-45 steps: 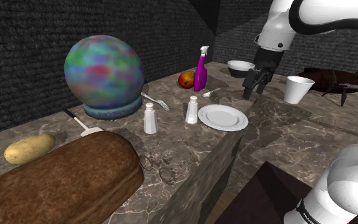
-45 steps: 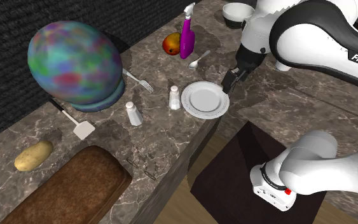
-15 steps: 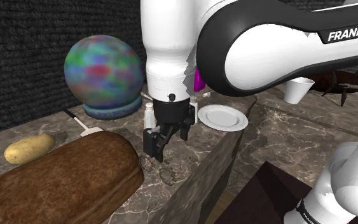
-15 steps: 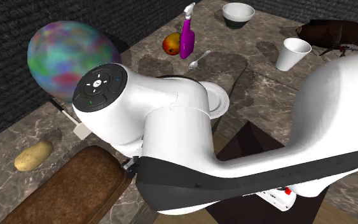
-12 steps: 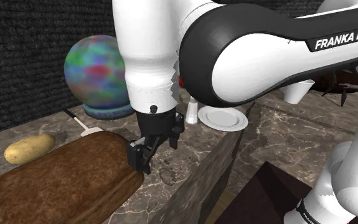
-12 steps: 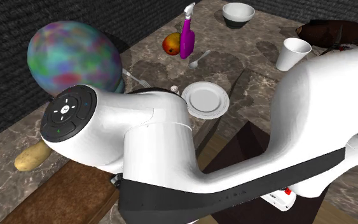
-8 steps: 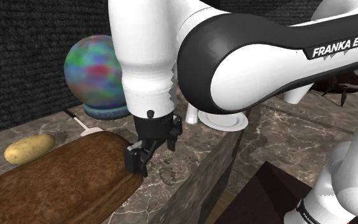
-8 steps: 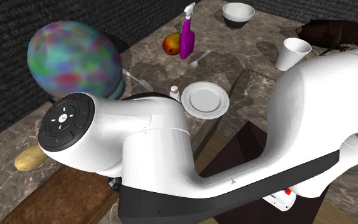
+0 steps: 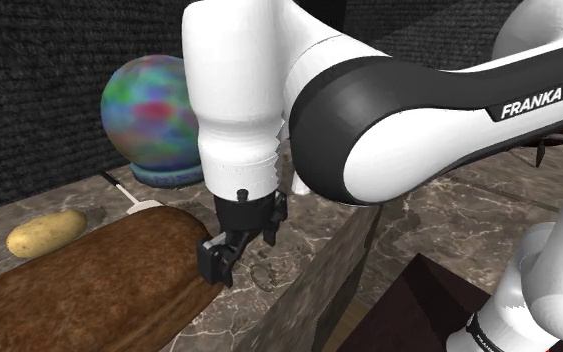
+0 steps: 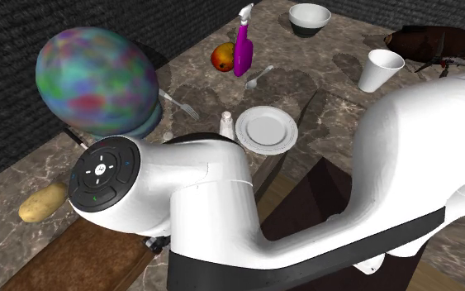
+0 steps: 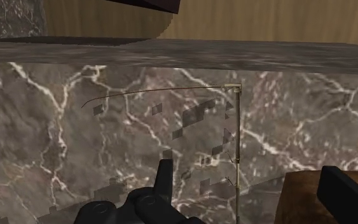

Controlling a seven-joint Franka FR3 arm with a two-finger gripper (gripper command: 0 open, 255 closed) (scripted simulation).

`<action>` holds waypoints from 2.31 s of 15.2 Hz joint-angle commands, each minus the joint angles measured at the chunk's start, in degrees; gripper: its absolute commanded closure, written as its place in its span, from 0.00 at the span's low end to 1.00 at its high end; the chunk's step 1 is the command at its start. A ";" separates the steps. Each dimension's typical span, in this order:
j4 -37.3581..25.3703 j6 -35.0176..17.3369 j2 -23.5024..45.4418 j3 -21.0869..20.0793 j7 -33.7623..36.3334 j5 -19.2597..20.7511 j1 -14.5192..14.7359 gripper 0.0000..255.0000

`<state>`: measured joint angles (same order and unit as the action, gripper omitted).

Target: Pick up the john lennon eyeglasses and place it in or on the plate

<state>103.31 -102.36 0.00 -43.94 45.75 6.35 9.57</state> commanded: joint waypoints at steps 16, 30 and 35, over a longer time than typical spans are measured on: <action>-1.36 1.81 2.36 -0.04 0.06 0.26 -0.26 1.00; -13.23 12.79 3.65 -0.44 -0.16 1.00 0.36 1.00; -7.33 11.28 -3.07 2.37 -6.36 -3.18 -2.98 1.00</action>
<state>95.98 -91.08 -3.11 -41.55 39.29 3.14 6.58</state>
